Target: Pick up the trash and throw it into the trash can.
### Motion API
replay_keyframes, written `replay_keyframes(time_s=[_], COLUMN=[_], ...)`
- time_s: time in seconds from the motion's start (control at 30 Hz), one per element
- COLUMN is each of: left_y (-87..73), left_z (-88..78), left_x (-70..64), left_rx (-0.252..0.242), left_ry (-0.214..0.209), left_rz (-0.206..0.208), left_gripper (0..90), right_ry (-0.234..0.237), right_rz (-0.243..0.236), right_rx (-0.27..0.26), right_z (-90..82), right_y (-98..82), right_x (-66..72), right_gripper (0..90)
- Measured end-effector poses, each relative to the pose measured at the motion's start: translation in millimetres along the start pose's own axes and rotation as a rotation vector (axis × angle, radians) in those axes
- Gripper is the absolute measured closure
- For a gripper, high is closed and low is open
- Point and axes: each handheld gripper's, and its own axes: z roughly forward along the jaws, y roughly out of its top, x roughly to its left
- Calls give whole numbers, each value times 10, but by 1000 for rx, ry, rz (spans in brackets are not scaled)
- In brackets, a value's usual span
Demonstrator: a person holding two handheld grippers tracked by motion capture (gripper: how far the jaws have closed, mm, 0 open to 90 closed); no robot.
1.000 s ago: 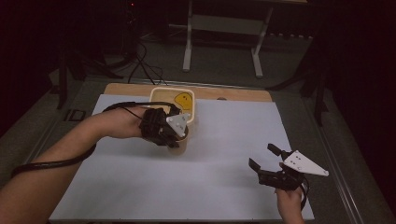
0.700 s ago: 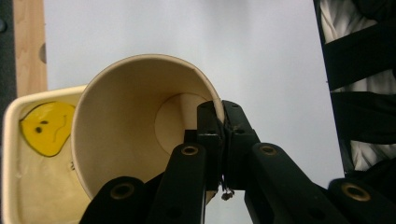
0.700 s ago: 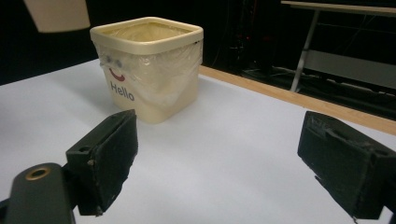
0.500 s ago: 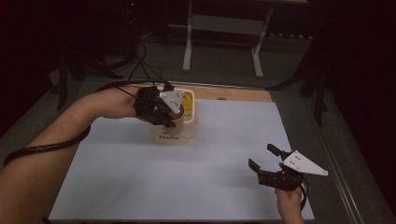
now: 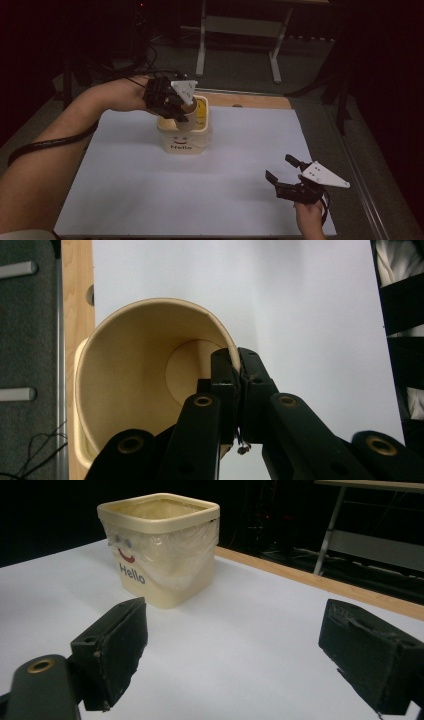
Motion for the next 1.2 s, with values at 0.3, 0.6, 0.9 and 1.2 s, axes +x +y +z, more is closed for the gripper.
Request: replay_keyframes(time_s=[0.3, 0.6, 0.9, 1.2], left_y=[-3, -64, -75, -107], left_z=[-58, -15, 2, 3], left_x=[205, 365, 500, 682], left_rx=[16, 17, 38, 41], left_ry=[19, 21, 27, 49], left_rz=[-6, -26, -38, -85], left_gripper=[884, 884, 883, 884], right_ry=[6, 8, 15, 17], right_rz=[2, 3, 4, 5], right_rx=[5, 6, 10, 12], right_z=[14, 13, 31, 28], right_y=[-6, -7, -13, -15], right_x=[10, 7, 15, 10], right_gripper=[121, 121, 121, 121])
